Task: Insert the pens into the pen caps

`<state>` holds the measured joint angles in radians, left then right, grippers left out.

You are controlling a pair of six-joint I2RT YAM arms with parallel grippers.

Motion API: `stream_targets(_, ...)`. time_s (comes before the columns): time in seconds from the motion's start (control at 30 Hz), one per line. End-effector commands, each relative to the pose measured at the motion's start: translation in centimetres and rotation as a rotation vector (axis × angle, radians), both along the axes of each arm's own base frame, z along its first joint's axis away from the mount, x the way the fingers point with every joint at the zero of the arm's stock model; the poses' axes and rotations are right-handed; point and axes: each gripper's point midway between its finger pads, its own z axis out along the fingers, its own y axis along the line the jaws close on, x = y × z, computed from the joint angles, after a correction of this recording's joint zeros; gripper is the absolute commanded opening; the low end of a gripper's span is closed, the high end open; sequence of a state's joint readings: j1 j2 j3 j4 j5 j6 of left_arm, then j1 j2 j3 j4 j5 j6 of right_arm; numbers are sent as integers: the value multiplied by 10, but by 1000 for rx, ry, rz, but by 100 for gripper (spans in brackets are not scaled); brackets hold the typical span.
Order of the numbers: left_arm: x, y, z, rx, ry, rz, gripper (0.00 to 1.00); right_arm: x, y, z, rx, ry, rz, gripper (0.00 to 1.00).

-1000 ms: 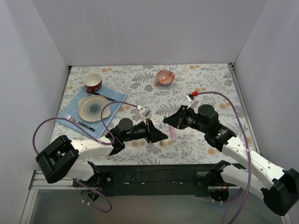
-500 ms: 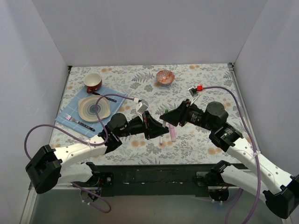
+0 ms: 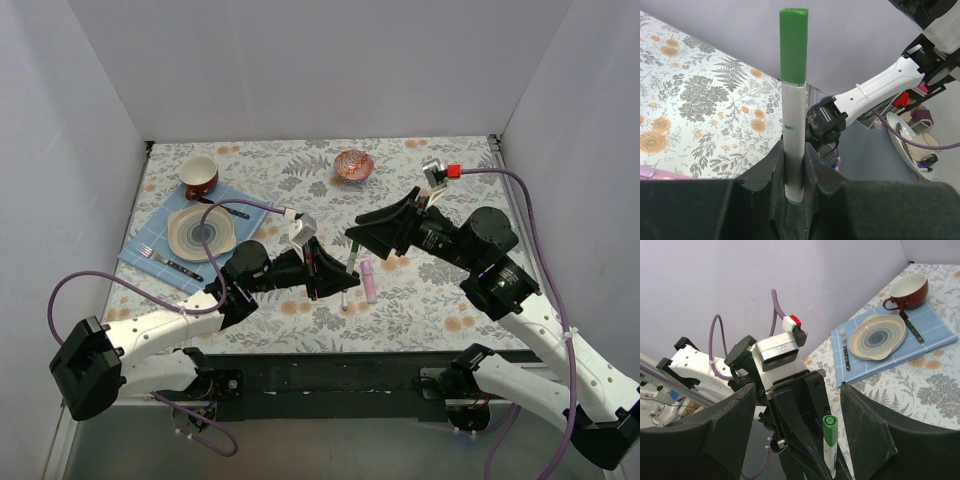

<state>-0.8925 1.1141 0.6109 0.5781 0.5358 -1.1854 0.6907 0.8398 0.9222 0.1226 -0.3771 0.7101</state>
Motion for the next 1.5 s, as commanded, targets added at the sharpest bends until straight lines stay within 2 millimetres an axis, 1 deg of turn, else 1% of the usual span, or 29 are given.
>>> stream_targets(0.0, -11, 5, 30, -56, -74, -35, 0, -4, -4, 31, 15, -120, -3, 74)
stream_targets(0.03, -12, 5, 34, -62, -85, -40, 0, -3, -4, 37, 11, -149, -9, 73)
stream_targets(0.07, -13, 6, 35, -55, -98, -49, 0, 0, -3, 37, 1, -152, -16, 73)
stream_targets(0.13, -14, 7, 48, -66, -132, -47, 0, 1, -2, 41, -12, -189, -15, 72)
stream_targets(0.2, -13, 8, 51, -44, -161, -40, 0, 2, -1, 48, -14, -241, -11, 71)
stream_targets(0.23, -12, 8, 52, -37, -168, -36, 0, 1, 0, 47, -30, -243, -3, 71)
stream_targets(0.27, -10, 8, 55, -25, -175, -30, 0, 3, 2, 56, -42, -274, -1, 71)
stream_targets(0.33, -5, 7, 52, -2, -187, -14, 0, 1, 7, 56, -74, -282, 42, 71)
stream_targets(0.4, -2, 7, 47, 12, -175, -14, 0, 3, 14, 57, -82, -291, 70, 71)
stream_targets(0.5, -5, 8, 41, 2, -147, -34, 0, 8, 21, 55, -83, -297, 93, 70)
stream_targets(0.57, -6, 10, 42, -17, -147, -30, 0, 12, 25, 52, -98, -296, 95, 70)
stream_targets(0.63, -6, 12, 36, -13, -138, -25, 0, 18, 23, 53, -121, -317, 65, 69)
stream_targets(0.67, -7, 13, 37, -16, -139, -25, 0, 20, 23, 50, -138, -312, 56, 68)
stream_targets(0.73, -6, 13, 37, -18, -140, -23, 0, 22, 22, 51, -146, -332, 42, 68)
stream_targets(0.87, -3, 13, 37, -8, -142, -10, 0, 15, 22, 43, -146, -313, 79, 67)
stream_targets(1.03, -5, 15, 39, -20, -143, -14, 0, 2, 21, 33, -133, -287, 128, 65)
stream_targets(1.07, -5, 15, 39, -21, -139, -13, 0, 2, 22, 25, -137, -266, 133, 65)
stream_targets(1.1, -6, 15, 40, -25, -138, -16, 0, 0, 21, 24, -131, -267, 137, 64)
stream_targets(1.13, -6, 14, 39, -26, -135, -17, 0, -4, 18, 28, -115, -279, 136, 64)
stream_targets(1.17, -6, 14, 39, -25, -133, -21, 0, -5, 19, 24, -111, -266, 140, 63)
stream_targets(1.2, -7, 14, 39, -25, -132, -25, 0, -6, 18, 24, -105, -267, 141, 63)
stream_targets(1.33, -7, 14, 38, -29, -131, -27, 0, -7, 15, 25, -98, -267, 132, 61)
stream_targets(1.47, -7, 14, 38, -31, -128, -27, 0, -3, 14, 19, -103, -256, 107, 59)
